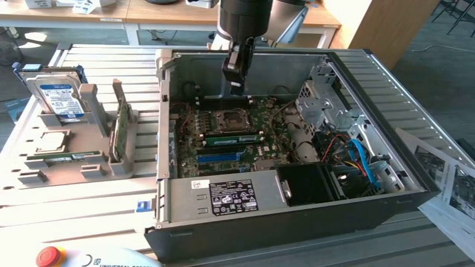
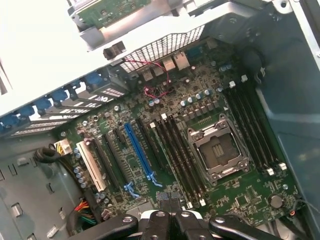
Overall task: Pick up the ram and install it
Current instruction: 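Press down the ram until it locks into place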
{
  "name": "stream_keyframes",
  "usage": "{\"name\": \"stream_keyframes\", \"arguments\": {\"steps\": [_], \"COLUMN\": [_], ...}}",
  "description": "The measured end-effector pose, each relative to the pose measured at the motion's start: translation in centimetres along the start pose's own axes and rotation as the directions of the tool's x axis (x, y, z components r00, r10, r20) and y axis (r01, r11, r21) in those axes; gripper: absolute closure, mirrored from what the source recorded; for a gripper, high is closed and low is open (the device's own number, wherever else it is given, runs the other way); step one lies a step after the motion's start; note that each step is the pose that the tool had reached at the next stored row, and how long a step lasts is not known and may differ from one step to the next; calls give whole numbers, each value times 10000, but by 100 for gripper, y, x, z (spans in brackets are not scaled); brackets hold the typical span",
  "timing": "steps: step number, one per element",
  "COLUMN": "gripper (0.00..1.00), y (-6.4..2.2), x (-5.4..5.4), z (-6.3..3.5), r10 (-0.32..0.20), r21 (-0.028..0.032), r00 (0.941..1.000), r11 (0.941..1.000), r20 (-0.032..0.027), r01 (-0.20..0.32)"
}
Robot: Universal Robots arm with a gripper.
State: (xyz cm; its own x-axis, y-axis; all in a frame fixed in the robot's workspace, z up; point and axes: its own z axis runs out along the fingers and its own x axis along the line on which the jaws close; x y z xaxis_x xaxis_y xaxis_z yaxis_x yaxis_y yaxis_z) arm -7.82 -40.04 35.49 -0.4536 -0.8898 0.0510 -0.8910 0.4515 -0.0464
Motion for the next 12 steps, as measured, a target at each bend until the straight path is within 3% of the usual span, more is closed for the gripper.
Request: {"name": "stream_keyframes", "arguments": {"steps": [6,12], "gripper": [89,89], "y": [0,1], "x": [-1,-1], "z": [7,15], "r10": [588,1182], "r21": [-26,-51], "r00": [9983,9930], "r11": [9983,9930], "r20": [-25,-54], "r01": [-588,-1182]}}
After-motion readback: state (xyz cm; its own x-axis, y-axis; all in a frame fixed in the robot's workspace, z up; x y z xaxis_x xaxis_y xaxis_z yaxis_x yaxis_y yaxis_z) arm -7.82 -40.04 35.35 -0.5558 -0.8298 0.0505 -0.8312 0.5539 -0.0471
